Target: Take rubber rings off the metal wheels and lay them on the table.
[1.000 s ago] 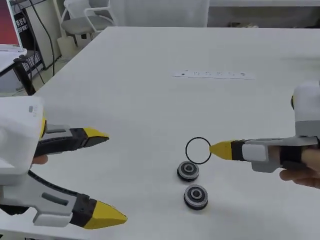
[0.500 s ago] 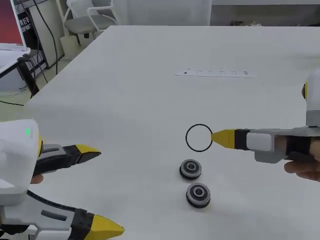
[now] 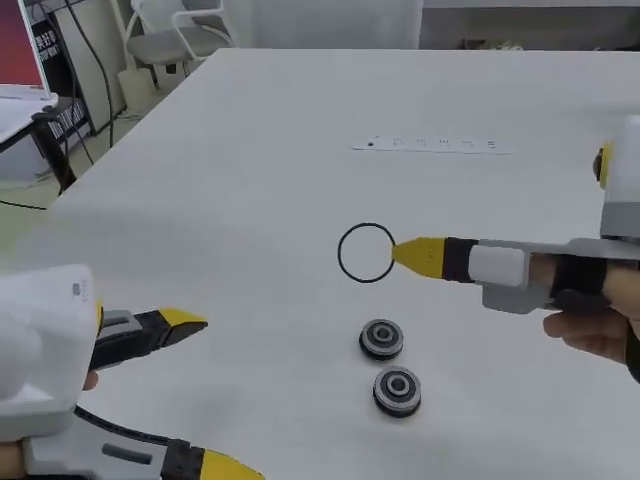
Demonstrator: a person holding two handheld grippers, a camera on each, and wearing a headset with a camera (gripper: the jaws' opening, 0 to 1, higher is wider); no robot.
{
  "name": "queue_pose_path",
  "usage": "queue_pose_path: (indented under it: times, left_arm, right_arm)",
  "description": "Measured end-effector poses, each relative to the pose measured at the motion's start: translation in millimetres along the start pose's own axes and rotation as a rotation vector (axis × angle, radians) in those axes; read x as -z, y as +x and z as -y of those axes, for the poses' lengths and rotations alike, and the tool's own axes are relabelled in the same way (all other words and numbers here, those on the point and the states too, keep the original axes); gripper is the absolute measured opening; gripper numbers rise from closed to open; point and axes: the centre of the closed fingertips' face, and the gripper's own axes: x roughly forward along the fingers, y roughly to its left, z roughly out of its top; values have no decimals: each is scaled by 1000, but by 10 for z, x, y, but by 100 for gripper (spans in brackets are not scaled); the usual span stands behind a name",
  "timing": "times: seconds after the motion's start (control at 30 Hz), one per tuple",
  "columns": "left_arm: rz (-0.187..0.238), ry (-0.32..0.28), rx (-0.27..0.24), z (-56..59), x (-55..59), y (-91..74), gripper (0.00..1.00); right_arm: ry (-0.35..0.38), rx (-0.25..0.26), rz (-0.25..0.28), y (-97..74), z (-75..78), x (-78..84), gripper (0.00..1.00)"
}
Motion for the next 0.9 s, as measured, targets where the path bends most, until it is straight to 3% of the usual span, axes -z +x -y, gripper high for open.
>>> queue_pose_path:
  times: [0.07, 0.27, 0.43, 0.63, 0.77, 0.87, 0.9]
  left_arm:
    - [-15, 12, -11, -19, 25, 2, 95]
    - [-21, 22, -2, -6, 34, 2, 93]
    - [-5, 4, -1, -8, 14, -1, 93]
    - [-11, 4, -4, -23, 33, -3, 92]
    - [-10, -4, -9, -38, 37, -7, 92]
    - [-14, -6, -12, -47, 50, -8, 92]
    - [-15, -5, -12, -49, 52, -7, 91]
  right_arm:
    - [-9, -7, -13, 31, -33, 18, 0]
    - [-29, -23, -41, 114, -121, 8, 0]
    - [-54, -33, -65, 280, -214, -35, 0]
    - [-87, -35, -117, 506, -239, 37, 0]
    - [-79, -26, -142, 617, -136, 249, 0]
    - [-11, -18, -254, 625, -52, 652, 0]
    - [-13, -8, -278, 629, -28, 712, 0]
